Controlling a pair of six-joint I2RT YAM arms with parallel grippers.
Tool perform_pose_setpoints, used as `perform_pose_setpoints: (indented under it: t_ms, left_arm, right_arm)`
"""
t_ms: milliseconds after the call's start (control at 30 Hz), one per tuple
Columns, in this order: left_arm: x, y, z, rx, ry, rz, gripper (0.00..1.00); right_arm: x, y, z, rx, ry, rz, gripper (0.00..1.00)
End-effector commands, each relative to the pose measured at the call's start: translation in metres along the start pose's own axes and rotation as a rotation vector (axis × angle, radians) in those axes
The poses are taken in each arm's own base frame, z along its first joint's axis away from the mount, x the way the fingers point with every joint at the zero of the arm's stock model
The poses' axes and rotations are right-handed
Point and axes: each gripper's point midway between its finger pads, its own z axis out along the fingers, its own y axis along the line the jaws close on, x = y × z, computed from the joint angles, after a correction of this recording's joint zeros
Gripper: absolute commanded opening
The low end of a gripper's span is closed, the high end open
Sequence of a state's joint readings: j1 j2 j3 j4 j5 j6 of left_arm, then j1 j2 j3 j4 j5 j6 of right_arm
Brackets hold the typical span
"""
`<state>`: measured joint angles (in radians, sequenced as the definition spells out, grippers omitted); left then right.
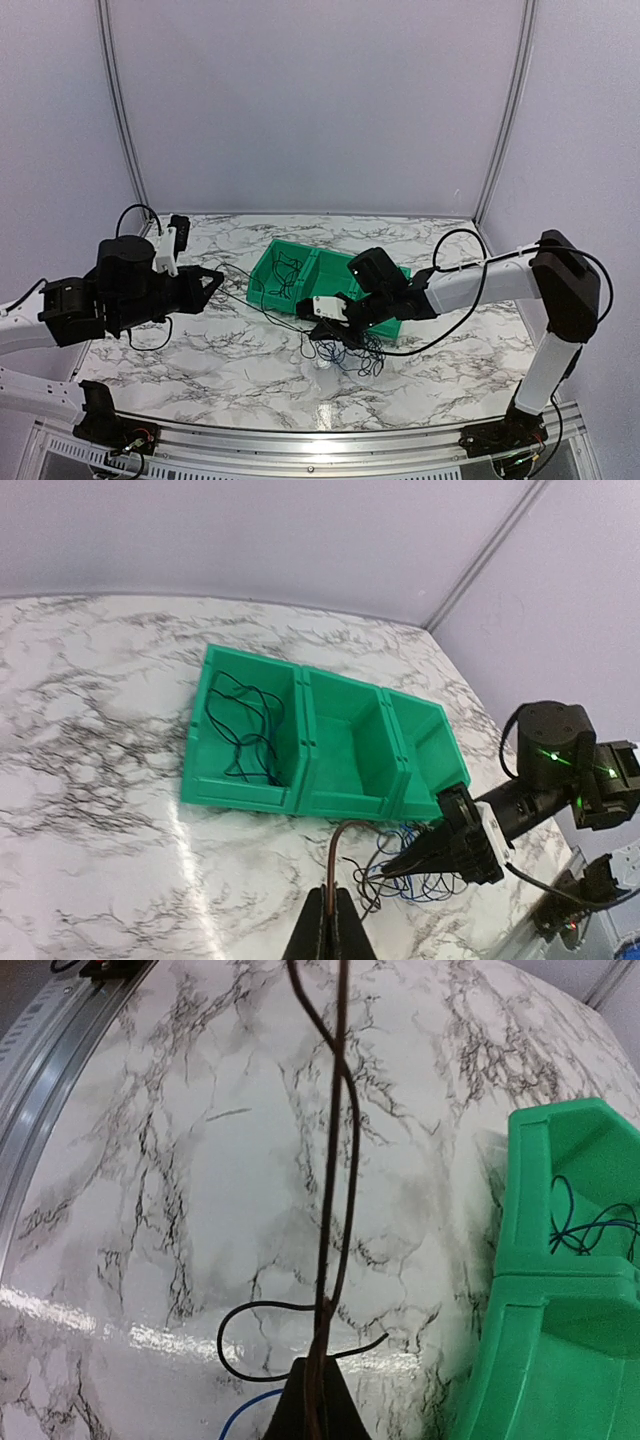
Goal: Untangle the cables
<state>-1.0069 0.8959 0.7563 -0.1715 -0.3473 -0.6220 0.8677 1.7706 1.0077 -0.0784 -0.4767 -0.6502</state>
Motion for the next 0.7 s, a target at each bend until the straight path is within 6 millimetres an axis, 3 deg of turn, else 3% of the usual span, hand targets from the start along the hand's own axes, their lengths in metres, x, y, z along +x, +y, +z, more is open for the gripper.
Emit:
perform_pose_setpoints:
  t_ms: [0,233,567,667]
  left_arm:
    - [-0.069,0.014,-0.048,-0.079,-0.23,0.0,0.0]
    - [-0.089,0.021,-0.08,-0.094,-0.297,0.006,0.0]
    - [-0.124,0.032,-0.126,-0.153,-0.386,0.045,0.0]
    - [-0.14,0.034,-0.143,-0.186,-0.415,0.072,0.0]
  right_arm:
    - [0.073,0.018,0.002,-0.028,0.244,0.137,0.13]
    - [0.084,0.018,0.004,-0.036,0.27,0.16,0.17]
    - [0.093,0.023,0.009,-0.066,0.298,0.174,0.06]
    - [0.096,0.024,0.01,-0.071,0.307,0.177,0.09]
